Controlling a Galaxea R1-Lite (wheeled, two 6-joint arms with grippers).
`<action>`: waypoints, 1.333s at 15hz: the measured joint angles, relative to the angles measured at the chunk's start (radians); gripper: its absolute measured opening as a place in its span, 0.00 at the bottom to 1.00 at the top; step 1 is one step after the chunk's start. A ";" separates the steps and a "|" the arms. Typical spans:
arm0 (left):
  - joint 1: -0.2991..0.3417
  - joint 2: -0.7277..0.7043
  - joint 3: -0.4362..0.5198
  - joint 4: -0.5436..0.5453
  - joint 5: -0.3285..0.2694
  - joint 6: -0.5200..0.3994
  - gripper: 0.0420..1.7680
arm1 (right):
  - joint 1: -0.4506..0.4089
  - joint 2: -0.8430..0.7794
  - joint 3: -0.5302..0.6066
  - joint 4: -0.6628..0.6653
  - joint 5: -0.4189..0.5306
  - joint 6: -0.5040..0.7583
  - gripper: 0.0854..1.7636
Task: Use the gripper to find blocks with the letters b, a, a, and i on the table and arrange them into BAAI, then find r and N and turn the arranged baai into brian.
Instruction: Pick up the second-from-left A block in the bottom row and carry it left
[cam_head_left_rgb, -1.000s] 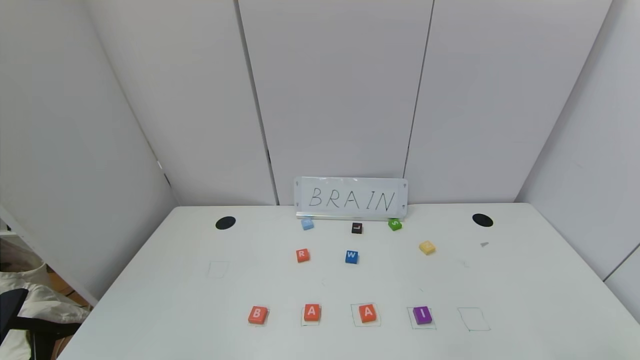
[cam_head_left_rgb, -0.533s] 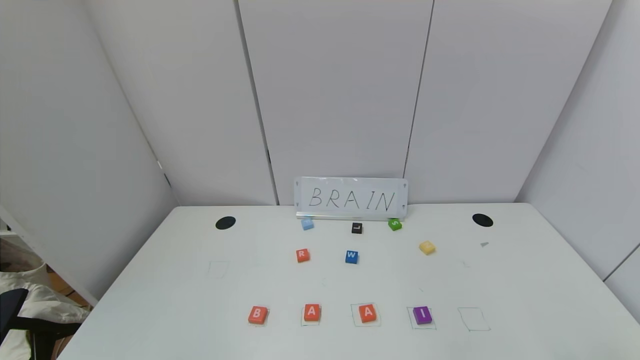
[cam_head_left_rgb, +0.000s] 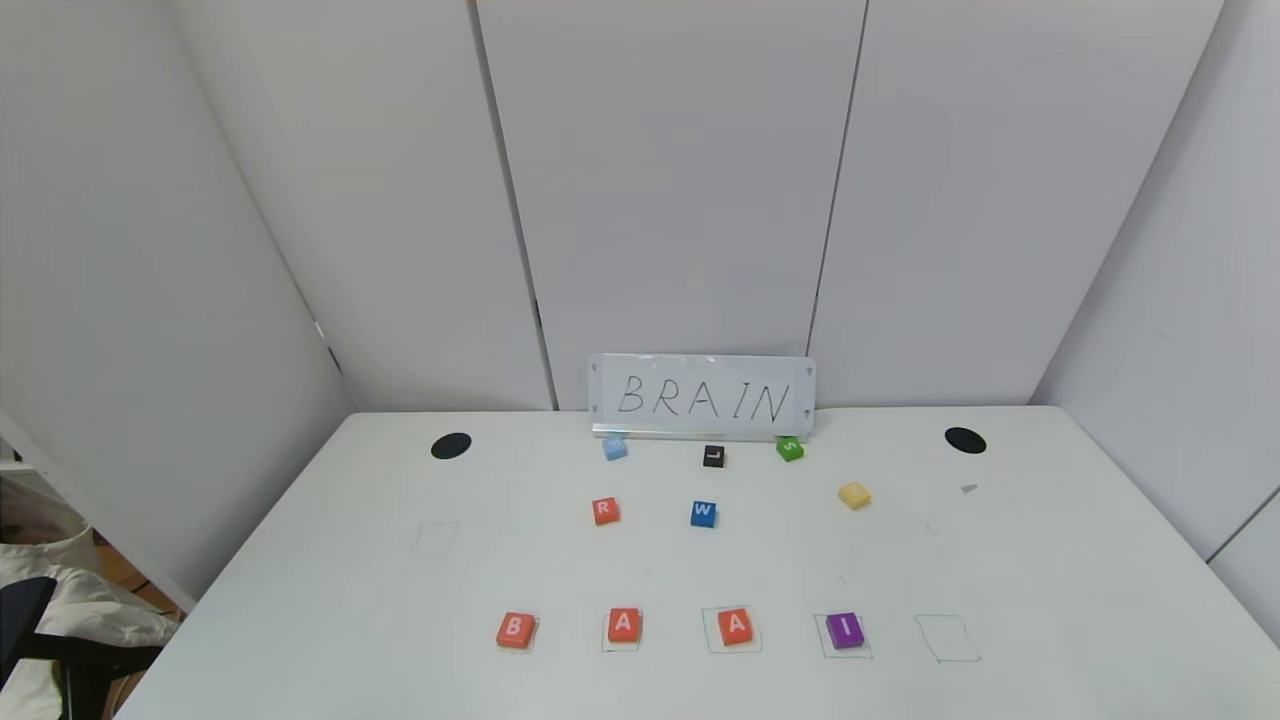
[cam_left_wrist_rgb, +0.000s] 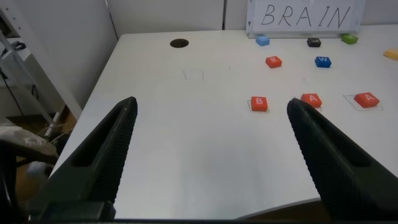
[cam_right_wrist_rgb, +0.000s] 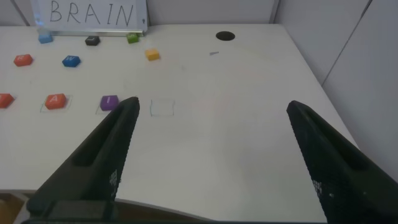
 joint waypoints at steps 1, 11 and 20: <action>0.000 0.000 0.001 -0.003 0.001 -0.006 0.97 | 0.000 0.000 0.000 -0.006 0.001 0.001 0.97; 0.000 0.010 -0.068 0.072 -0.008 0.006 0.97 | 0.001 0.029 -0.018 0.009 0.006 -0.062 0.97; -0.014 0.303 -0.334 0.088 -0.027 0.003 0.97 | -0.014 0.351 -0.322 0.114 0.007 -0.072 0.97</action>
